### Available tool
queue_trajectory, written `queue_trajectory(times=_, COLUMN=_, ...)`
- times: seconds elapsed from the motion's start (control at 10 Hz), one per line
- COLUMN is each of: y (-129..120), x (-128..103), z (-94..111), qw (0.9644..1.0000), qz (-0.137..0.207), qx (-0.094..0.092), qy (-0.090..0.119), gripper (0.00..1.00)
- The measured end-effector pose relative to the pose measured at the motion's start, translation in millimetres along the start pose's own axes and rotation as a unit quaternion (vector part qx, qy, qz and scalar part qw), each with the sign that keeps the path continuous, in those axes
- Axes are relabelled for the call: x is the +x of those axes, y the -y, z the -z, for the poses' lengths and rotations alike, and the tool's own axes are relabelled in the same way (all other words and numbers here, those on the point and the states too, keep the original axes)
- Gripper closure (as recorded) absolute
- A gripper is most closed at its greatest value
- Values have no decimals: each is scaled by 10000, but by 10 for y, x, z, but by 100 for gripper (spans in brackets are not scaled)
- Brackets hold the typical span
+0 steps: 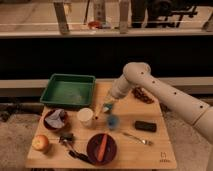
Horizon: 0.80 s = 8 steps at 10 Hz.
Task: Place banana in plastic cup
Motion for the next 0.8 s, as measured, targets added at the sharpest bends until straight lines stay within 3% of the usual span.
queue_trajectory(times=0.8, y=-51, x=138, z=348, qw=9992, qz=-104, qx=366, qy=-94, gripper=100)
